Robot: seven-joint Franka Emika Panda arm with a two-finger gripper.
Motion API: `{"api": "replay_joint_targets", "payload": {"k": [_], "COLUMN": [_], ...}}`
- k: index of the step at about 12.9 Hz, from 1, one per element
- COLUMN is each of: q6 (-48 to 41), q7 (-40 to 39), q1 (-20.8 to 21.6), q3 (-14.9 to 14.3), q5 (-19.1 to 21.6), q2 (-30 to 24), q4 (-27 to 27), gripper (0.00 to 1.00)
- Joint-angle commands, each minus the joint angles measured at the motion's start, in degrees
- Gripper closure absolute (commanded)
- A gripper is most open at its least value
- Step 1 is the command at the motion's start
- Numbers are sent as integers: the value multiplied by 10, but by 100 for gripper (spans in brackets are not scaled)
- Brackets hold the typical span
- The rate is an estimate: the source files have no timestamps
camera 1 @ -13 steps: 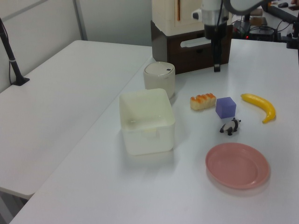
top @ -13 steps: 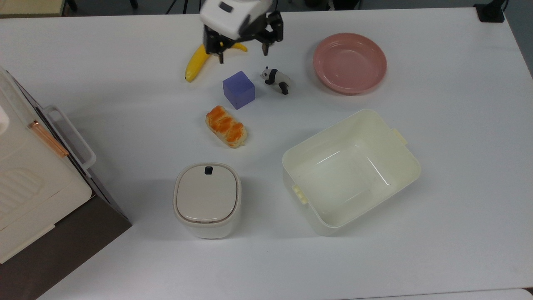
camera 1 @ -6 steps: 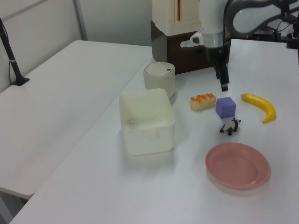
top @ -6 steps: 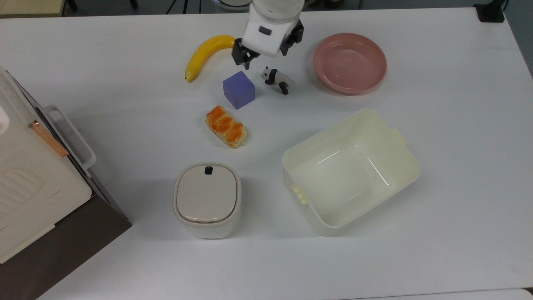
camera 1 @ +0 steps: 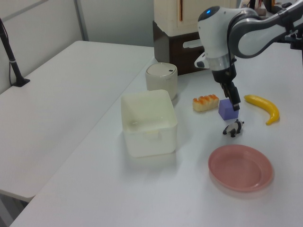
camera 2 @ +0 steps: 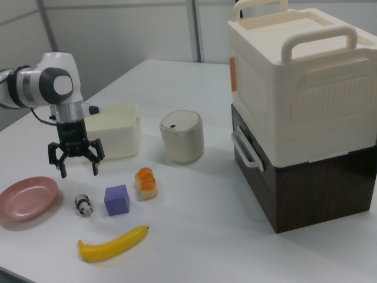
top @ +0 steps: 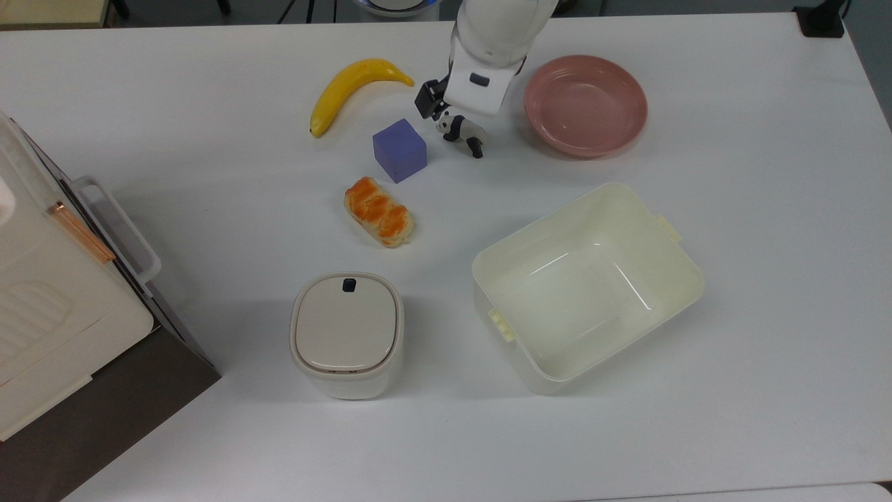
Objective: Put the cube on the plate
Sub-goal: 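Lower the gripper onto the purple cube and close on it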
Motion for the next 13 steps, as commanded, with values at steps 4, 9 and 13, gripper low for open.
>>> {"api": "replay_joint_targets", "payload": {"k": [4, 9, 13], "q6": [29, 40, 32], "q7": [-9, -9, -1], "q1": [45, 48, 41], "q3": [-5, -5, -5], "q5": [-46, -54, -50], "q2": [32, 55, 47], "q4": [-27, -28, -3], "gripper": [0, 0, 0]}}
